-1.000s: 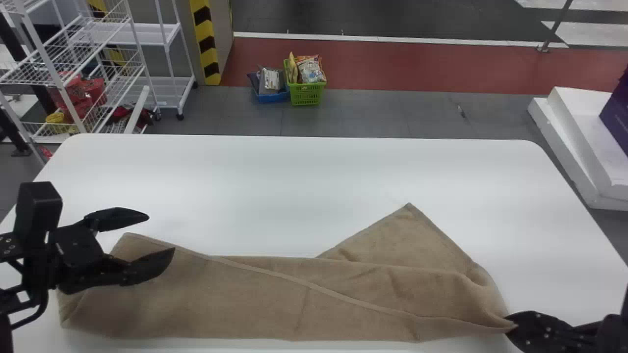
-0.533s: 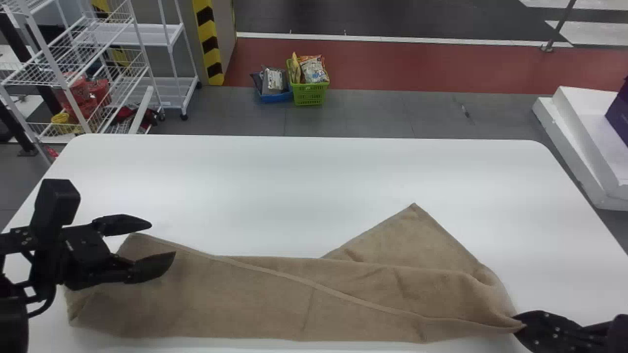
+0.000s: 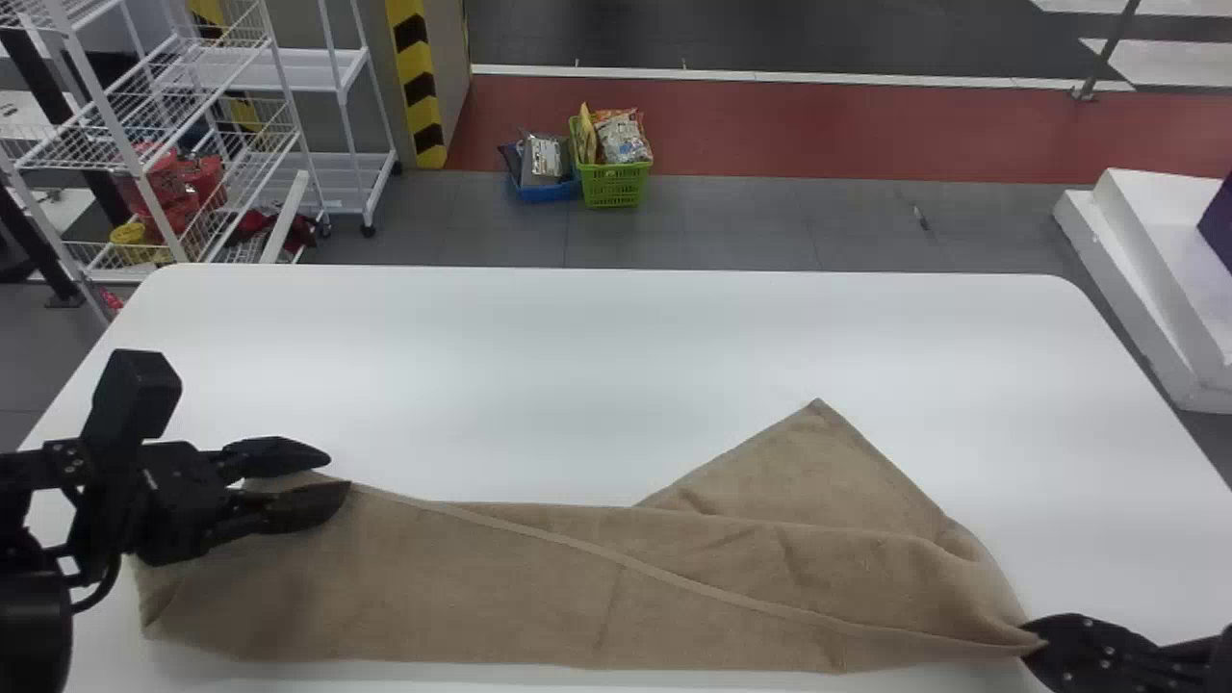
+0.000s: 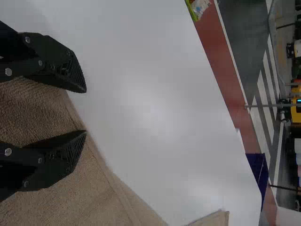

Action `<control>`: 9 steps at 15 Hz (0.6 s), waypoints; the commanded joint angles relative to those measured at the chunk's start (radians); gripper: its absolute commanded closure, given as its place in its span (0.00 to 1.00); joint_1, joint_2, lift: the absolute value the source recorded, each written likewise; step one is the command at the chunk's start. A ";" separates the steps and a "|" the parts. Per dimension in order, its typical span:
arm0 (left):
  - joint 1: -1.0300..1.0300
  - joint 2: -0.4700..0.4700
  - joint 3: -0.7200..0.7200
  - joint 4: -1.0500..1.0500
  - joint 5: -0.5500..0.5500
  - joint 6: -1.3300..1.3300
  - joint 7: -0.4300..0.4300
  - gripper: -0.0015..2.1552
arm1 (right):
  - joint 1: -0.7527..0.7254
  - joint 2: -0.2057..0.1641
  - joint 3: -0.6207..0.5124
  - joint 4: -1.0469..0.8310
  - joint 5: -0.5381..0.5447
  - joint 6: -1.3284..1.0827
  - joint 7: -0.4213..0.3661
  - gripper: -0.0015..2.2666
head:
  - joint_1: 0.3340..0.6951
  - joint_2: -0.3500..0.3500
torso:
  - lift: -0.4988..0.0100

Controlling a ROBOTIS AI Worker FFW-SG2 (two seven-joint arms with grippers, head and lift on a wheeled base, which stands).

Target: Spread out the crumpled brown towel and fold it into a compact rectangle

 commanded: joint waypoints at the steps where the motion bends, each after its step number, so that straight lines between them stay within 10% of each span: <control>1: 0.004 0.002 0.018 -0.009 0.005 -0.002 -0.020 0.48 | -0.002 0.000 -0.005 0.001 -0.001 0.000 0.003 0.58 | 1.00 0.47 | 0.73; 3: 0.016 0.002 0.046 -0.027 0.019 -0.017 -0.027 0.45 | -0.002 0.000 -0.010 0.001 -0.003 0.000 0.003 0.58 | 1.00 0.47 | 0.73; 5: 0.019 0.006 0.063 -0.033 0.019 -0.030 -0.027 0.21 | -0.004 0.000 -0.010 0.001 -0.003 0.000 0.003 0.58 | 1.00 0.48 | 0.73; 9: 0.018 0.023 0.015 -0.009 -0.031 -0.048 0.025 0.21 | -0.004 0.002 -0.010 0.001 -0.006 0.000 0.003 0.58 | 1.00 0.51 | 0.73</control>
